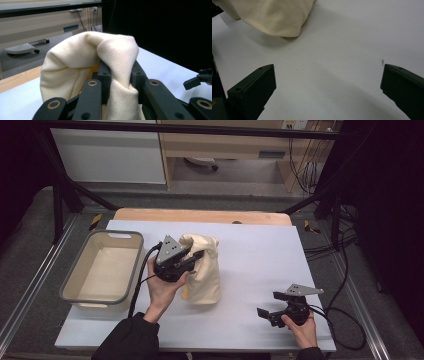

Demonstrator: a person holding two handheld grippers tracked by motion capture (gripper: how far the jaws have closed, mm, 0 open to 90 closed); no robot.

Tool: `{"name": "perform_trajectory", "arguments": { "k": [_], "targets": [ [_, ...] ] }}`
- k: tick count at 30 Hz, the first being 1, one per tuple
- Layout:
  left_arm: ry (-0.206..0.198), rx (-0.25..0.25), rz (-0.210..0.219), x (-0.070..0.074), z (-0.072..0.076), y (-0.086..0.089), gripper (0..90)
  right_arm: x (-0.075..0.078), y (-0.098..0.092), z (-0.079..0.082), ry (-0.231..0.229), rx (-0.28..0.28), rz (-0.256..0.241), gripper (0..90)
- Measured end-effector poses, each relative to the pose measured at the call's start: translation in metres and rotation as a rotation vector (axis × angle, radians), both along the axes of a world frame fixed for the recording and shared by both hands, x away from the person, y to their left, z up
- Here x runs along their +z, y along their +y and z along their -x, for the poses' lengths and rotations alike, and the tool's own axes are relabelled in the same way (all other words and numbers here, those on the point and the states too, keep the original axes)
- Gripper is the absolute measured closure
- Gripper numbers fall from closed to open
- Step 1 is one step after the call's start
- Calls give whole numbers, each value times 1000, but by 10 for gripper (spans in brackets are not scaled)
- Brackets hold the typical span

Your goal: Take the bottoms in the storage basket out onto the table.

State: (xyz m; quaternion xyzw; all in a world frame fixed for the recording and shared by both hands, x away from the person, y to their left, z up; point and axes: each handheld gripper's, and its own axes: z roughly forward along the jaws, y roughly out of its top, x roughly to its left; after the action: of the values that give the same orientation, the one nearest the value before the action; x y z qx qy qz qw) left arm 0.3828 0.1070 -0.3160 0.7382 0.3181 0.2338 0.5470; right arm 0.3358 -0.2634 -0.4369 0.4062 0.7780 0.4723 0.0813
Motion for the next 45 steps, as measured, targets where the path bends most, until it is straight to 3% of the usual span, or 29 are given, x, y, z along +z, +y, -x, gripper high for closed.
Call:
{"name": "perform_trajectory", "arguments": {
  "k": [32, 45],
  "targets": [
    [73, -26, -87, -37, -7, -19, 746, 0, -1, 0, -1, -1, 3, 5],
    [92, -47, -142, -49, -6, -26, 728, 0, -1, 0, -2, -1, 2, 5]
  ]
}}
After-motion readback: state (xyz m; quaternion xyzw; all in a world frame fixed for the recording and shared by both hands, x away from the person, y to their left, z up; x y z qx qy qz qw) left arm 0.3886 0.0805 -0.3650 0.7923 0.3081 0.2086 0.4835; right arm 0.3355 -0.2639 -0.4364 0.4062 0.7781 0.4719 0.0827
